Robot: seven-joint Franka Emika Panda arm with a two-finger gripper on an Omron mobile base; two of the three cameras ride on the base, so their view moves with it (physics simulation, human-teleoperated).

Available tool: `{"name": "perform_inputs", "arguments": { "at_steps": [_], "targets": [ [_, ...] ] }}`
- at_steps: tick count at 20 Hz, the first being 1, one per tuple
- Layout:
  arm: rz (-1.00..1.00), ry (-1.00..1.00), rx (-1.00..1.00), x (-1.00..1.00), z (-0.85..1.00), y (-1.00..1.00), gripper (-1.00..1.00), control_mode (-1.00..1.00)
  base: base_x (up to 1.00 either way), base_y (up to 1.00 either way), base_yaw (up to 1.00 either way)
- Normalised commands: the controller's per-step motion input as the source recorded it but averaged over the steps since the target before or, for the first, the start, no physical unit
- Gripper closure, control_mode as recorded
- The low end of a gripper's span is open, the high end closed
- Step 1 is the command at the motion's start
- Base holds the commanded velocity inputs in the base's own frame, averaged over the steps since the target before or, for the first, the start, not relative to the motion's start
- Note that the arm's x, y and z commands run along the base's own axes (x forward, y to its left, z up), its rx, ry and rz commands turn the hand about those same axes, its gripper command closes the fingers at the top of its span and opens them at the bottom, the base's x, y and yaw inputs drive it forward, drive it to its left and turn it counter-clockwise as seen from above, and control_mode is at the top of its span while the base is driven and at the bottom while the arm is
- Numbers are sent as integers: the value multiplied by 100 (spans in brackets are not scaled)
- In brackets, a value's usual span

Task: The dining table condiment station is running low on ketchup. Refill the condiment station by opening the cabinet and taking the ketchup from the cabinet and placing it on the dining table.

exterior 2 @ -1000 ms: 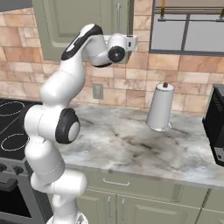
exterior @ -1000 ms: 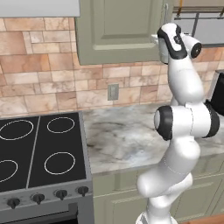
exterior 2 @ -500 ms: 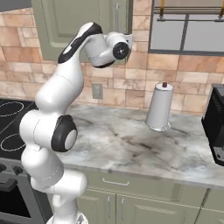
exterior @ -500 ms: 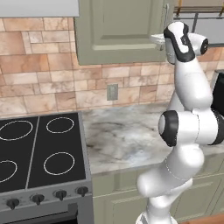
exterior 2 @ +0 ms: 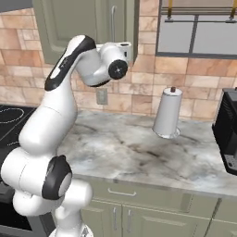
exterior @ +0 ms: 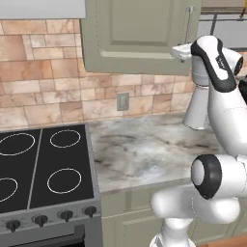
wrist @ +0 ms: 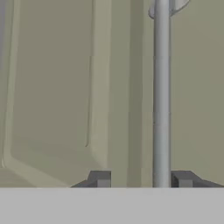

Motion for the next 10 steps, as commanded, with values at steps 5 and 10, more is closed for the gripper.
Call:
{"name": "perform_inputs", "arguments": {
  "at_steps": [5, 10],
  "targets": [
    [17, 0, 0, -96, 0, 100, 100, -100, 0, 0, 0],
    [21, 5, 1, -98, 8, 98, 100, -100, 0, 0, 0]
  ]
}}
